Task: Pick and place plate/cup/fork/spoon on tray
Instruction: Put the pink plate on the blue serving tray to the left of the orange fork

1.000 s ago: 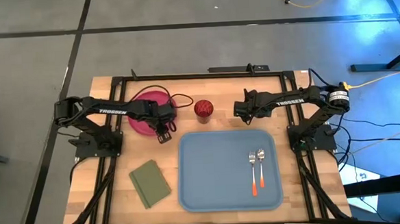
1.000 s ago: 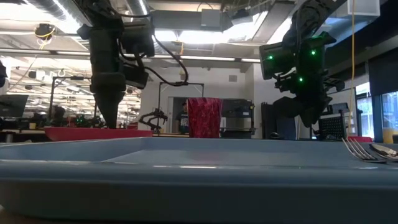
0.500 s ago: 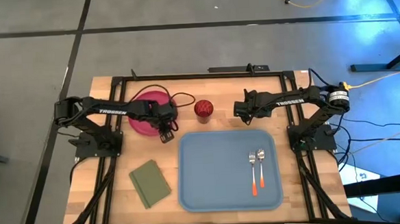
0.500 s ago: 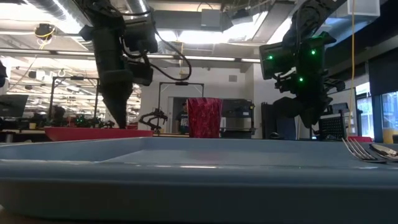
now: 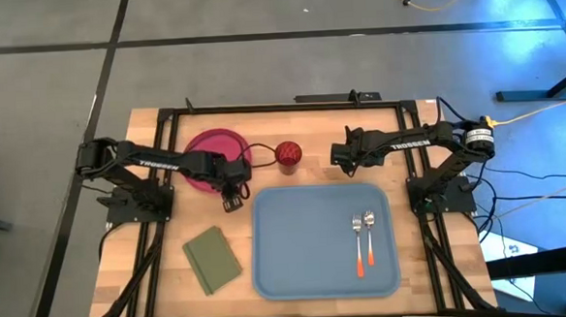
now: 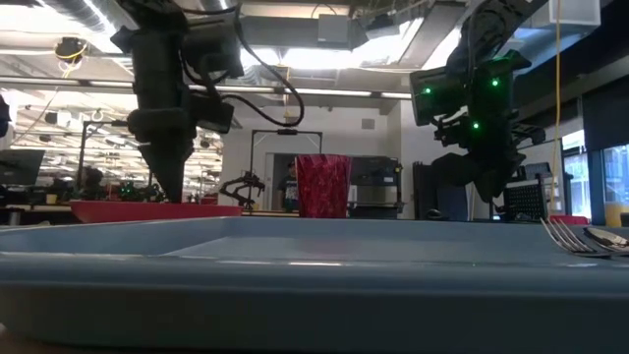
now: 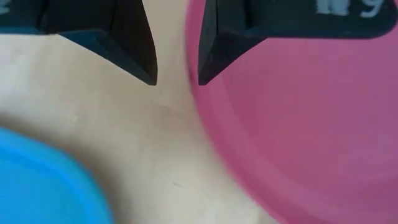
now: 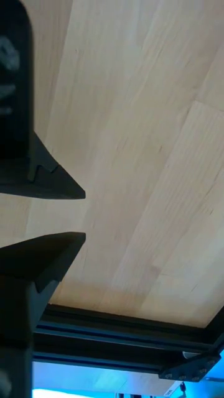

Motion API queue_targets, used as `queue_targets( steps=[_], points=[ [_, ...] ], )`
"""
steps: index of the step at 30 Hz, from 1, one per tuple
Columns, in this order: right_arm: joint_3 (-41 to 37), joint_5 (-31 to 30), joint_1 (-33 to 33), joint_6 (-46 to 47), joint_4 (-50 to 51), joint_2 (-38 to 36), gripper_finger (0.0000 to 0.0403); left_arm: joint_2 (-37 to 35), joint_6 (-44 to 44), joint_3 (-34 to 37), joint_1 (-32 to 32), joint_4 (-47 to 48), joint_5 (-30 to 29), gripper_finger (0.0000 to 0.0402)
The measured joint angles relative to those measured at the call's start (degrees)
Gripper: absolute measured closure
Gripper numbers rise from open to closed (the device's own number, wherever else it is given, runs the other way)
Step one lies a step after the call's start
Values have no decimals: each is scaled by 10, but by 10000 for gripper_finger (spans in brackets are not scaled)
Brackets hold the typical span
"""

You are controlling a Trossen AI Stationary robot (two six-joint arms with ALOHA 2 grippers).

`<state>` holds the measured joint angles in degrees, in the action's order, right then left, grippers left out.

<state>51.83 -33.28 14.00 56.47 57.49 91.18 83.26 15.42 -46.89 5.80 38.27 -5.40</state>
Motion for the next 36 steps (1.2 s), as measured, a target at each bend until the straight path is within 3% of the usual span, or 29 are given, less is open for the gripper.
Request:
queue_targets(
  steps=[5, 12, 28, 36],
  points=[
    [0, 0, 0, 0, 0, 0, 302, 0, 7, 0, -7, -1, -59, 292],
    [0, 4, 0, 0, 0, 0, 302, 0, 10, 27, 6, -1, -25, 292],
    [0, 4, 0, 0, 0, 0, 302, -1, 35, 95, -10, -14, -52, 291],
    [0, 5, 0, 0, 0, 0, 302, -1, 35, 90, -10, -17, -52, 293]
  ],
)
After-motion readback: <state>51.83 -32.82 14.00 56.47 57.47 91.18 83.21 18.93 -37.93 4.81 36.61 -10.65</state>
